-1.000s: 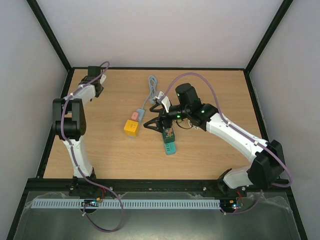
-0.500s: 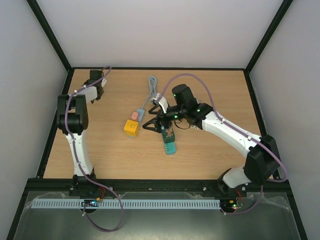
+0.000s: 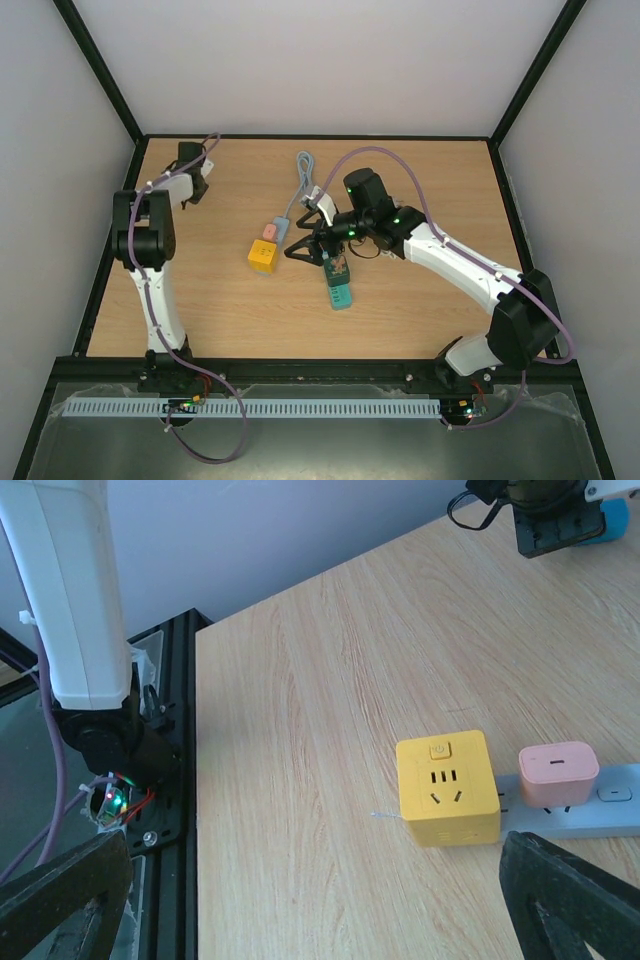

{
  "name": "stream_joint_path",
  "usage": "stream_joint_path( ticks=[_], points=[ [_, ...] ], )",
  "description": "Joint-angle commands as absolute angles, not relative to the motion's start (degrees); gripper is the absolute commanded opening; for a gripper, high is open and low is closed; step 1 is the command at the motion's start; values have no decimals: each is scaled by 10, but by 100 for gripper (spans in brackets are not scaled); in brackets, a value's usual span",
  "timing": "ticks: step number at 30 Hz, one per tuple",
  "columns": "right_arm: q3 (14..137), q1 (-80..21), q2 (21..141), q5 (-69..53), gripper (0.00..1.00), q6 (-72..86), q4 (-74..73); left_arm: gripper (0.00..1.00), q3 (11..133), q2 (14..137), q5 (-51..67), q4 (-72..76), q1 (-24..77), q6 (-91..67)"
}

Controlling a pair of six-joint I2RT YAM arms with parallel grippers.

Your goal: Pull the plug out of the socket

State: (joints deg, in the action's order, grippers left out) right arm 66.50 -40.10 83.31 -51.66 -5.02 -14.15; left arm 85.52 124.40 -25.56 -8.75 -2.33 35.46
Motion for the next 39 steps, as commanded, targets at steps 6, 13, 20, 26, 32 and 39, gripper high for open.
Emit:
stream_joint_path(
  ticks=[6,13,20,26,32,39],
  points=[
    [653,-400,817,-515,98,-46,-115,68,836,1153,-175,-182,-31,324],
    [648,-400,804,-496,98,-43,-107,86,788,1043,-31,-266,-30,289],
    [635,-400,786,-486,98,-51,-104,96,721,916,121,-348,-24,243],
    [622,-400,774,-477,98,-58,-99,99,679,835,225,-405,-7,181],
    [626,-400,767,-477,98,-53,-98,99,648,775,211,-405,64,107],
    [623,-399,761,-470,98,-56,-98,99,594,767,124,-376,187,49]
  ],
)
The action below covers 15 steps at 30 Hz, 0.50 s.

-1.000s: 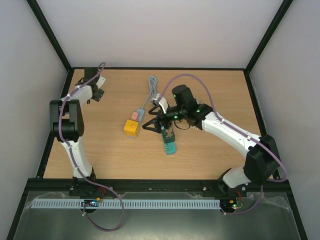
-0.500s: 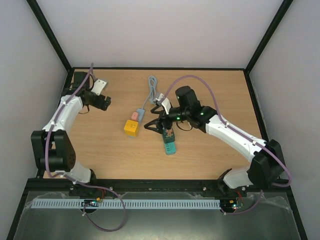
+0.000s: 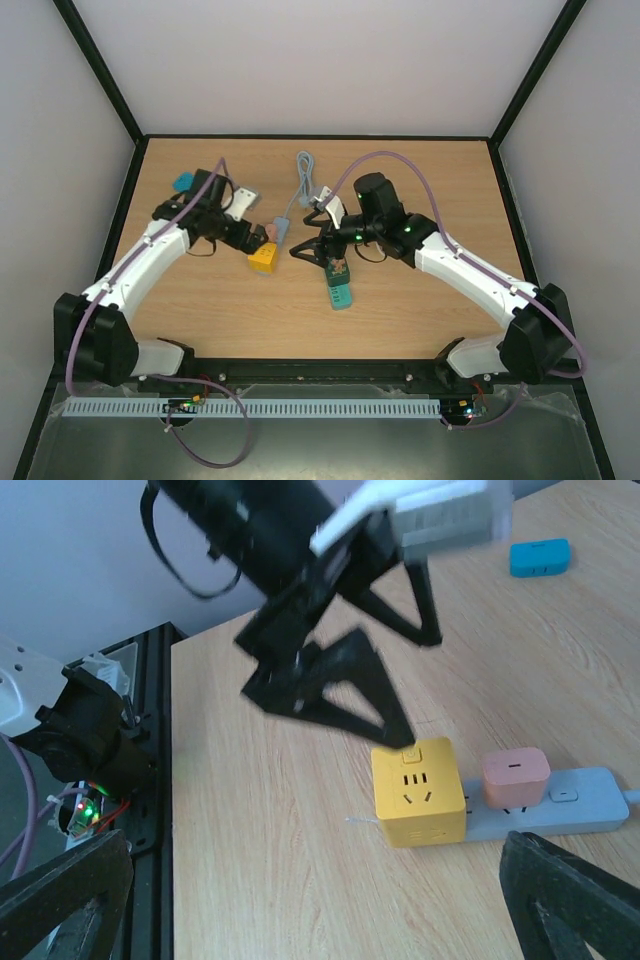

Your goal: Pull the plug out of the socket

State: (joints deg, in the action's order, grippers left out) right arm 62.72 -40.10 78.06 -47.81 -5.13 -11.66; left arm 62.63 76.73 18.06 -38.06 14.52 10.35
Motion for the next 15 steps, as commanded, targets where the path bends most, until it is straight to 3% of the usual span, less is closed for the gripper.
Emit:
stream_joint_path(
  ticks=[1,15],
  points=[
    [622,-399,761,-469,98,-57,-99,99,591,772,109,-374,197,44],
    [620,-399,762,-467,98,-57,-98,99,566,824,29,-342,270,10]
  ],
)
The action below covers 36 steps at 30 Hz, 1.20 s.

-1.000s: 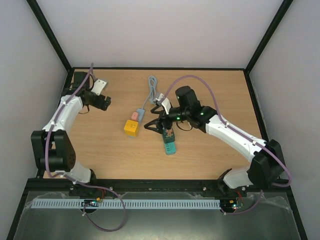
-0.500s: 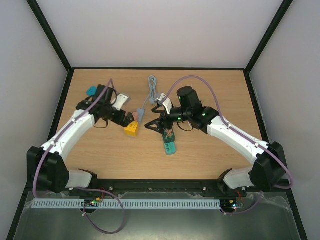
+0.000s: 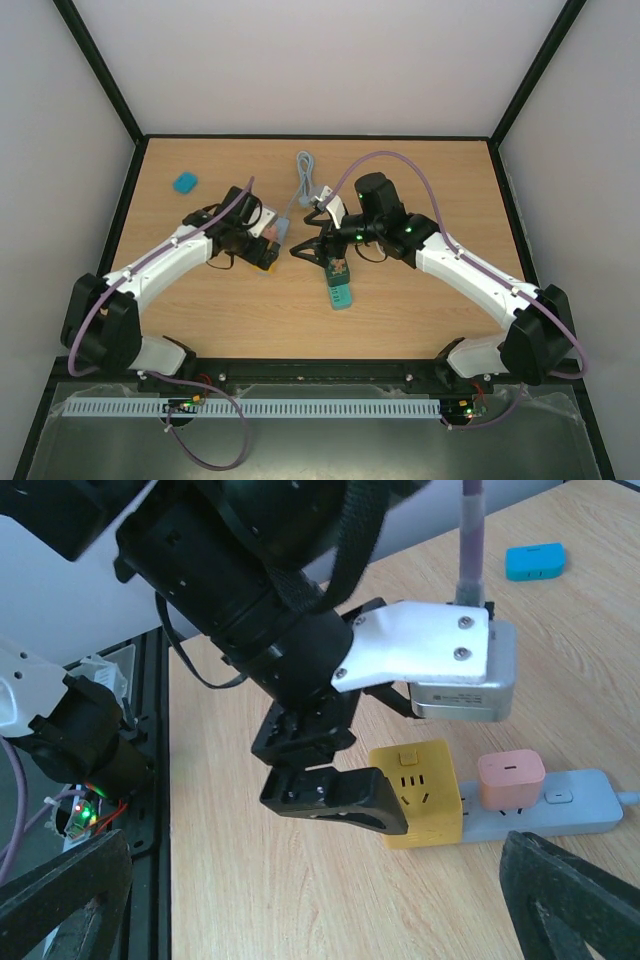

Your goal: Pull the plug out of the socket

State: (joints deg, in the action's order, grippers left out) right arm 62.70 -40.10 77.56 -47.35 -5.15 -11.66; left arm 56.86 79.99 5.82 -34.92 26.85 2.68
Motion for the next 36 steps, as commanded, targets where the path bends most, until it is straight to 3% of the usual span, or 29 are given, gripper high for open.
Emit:
stream_joint_path(
  ticks=[1,7,20,26,36],
  points=[
    [619,-399,762,-466,98,-57,-97,99,567,829,30,-340,273,9],
    [616,-399,766,-461,98,-61,-96,95,577,863,19,-333,294,12],
    [610,-387,776,-462,98,-47,-77,58,571,866,-25,-350,275,67],
    [617,-375,798,-484,100,-83,-83,46,534,819,-25,-347,255,166],
    [668,-358,886,-542,88,-191,-92,36,505,803,69,-400,147,290]
  ],
)
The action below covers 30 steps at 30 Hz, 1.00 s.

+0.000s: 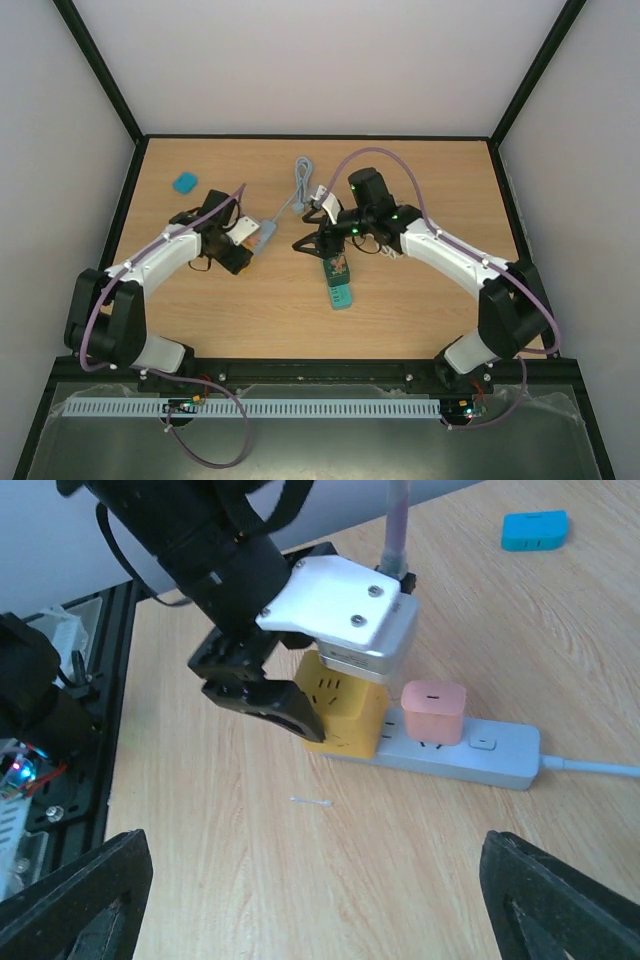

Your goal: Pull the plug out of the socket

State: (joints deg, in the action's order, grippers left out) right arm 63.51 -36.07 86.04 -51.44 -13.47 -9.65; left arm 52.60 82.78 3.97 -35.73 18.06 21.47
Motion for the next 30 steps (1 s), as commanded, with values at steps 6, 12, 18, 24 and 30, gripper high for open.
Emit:
stream_joint_path(
  ticks=[6,12,18,24,30],
  points=[
    [667,-358,926,-546,81,-229,-78,34,462,746,104,-416,105,412],
    [667,-359,965,-564,76,-242,-60,32,433,719,142,-433,95,507],
    [656,-382,987,-546,69,-262,-39,33,435,727,191,-448,94,579],
    [643,-409,1023,-539,62,-281,4,35,431,741,201,-448,95,653],
    [674,-419,1073,-525,58,-303,35,33,453,770,189,-460,95,693]
  ],
)
